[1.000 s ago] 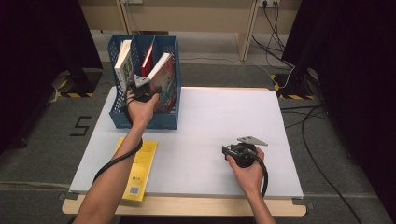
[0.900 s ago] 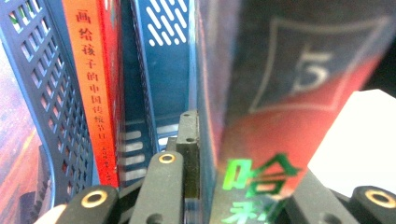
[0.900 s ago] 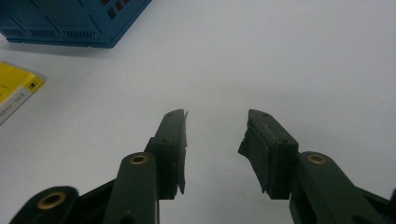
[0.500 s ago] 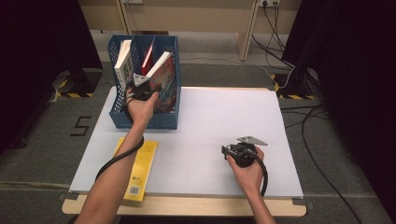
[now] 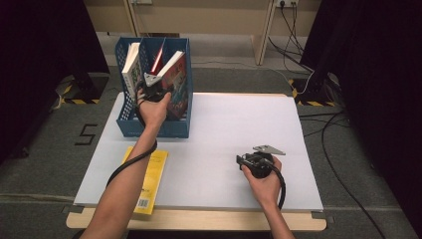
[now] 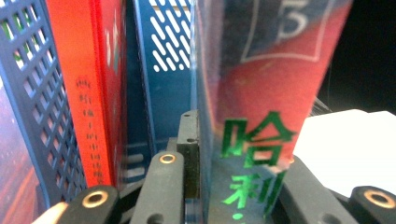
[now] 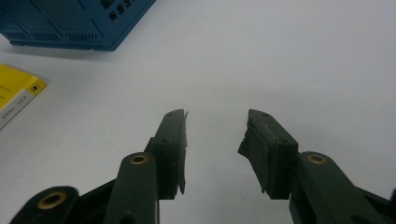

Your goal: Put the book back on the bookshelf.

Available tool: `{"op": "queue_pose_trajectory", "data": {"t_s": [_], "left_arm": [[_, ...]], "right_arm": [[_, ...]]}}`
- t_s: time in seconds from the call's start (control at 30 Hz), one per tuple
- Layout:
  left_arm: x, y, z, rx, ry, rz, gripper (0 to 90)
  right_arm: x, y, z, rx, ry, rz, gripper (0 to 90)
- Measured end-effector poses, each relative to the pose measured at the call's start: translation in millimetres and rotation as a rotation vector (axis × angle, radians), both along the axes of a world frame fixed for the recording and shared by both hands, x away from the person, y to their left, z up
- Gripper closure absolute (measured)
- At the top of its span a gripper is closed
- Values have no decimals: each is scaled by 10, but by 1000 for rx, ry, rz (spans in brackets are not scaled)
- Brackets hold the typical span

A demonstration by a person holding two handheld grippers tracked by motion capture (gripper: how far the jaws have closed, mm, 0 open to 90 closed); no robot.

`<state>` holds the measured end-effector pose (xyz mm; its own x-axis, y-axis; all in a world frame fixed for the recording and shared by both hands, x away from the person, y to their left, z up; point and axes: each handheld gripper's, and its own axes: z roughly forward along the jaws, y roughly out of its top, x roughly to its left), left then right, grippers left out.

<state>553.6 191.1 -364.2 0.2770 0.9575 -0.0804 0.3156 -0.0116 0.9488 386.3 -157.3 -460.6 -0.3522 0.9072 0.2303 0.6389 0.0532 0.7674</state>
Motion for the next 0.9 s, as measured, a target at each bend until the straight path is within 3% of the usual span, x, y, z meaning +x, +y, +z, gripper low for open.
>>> {"op": "queue_pose_trajectory", "data": {"t_s": [0.17, 0.37, 0.6, 0.9], "left_arm": [[62, -40, 38, -2, -40, 18, 744], [151, -101, -60, 10, -65, 33, 743], [173, -116, -212, 19, -70, 47, 740], [106, -44, -167, 71, -32, 43, 709]], "right_arm": [[1, 9, -2, -1, 1, 3, 581], [-1, 4, -5, -1, -3, 7, 581], [5, -11, -12, -3, -5, 6, 581], [-3, 15, -14, -1, -1, 10, 580]]}}
